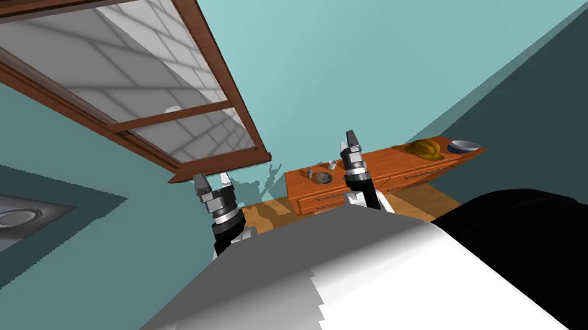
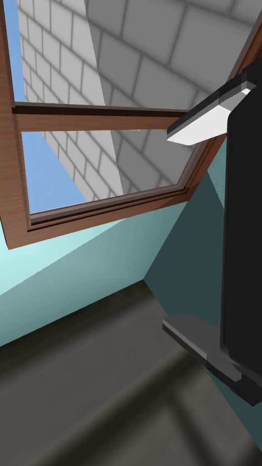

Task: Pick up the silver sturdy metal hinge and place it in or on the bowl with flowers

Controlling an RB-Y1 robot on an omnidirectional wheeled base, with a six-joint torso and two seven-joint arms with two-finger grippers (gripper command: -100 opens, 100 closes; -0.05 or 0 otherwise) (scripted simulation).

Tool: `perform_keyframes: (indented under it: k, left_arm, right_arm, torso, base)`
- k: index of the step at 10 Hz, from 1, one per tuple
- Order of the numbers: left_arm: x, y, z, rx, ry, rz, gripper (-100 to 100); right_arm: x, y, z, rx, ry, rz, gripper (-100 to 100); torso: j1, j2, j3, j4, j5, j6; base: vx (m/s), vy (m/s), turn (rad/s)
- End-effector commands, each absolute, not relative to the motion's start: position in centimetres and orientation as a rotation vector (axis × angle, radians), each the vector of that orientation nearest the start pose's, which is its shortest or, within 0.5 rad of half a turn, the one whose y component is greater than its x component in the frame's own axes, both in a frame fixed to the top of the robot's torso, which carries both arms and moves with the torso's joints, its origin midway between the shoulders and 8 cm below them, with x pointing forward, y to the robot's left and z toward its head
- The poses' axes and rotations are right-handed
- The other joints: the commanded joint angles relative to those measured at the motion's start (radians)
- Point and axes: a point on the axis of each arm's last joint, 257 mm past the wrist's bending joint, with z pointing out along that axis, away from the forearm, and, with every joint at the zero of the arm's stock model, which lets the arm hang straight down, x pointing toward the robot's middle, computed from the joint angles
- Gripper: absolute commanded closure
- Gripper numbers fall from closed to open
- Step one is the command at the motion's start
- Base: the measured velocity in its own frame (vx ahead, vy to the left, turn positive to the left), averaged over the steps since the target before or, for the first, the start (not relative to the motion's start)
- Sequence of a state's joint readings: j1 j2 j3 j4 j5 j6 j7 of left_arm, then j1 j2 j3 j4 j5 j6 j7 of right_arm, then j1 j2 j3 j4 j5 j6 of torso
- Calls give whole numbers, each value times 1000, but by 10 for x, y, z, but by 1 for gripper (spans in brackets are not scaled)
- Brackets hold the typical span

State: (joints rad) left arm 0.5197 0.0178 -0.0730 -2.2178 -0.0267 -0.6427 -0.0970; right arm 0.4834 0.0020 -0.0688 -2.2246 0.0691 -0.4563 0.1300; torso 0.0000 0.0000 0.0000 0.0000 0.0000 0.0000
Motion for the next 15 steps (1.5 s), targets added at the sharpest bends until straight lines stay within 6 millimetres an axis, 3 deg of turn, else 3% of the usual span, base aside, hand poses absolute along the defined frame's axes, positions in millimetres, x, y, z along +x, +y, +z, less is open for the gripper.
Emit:
perform_keyframes:
  k: [1,6,11,12,14,15]
  left_arm:
    - [333,250,16,-551,621,-1279,0]
    - [333,250,16,-551,621,-1279,0]
    - [333,250,16,-551,621,-1279,0]
    - [333,250,16,-551,621,-1279,0]
    - [333,250,16,-551,621,-1279,0]
    - [333,250,16,-551,621,-1279,0]
  right_arm:
    - [361,-295,-11,597,784,1026,-100]
    - [367,-280,-58,475,1001,891,-100]
    - [366,-262,-143,258,1299,695,-100]
    - [365,-262,-144,245,1306,691,-100]
    - [359,-256,-189,132,1435,609,-100]
    - [358,-256,-190,117,1442,604,-100]
  torso:
    - [0,0,0,0,0,0]
    - [0,4,2,1,0,0]
    - [1,5,3,1,0,0]
    - [1,4,3,1,0,0]
    - [0,3,2,1,0,0]
    - [0,3,2,1,0,0]
  base:
    - [-21,11,216]
    - [-53,7,270]
    - [-68,30,394]
    - [-36,23,107]
    - [-39,25,349]
    - [-32,8,177]
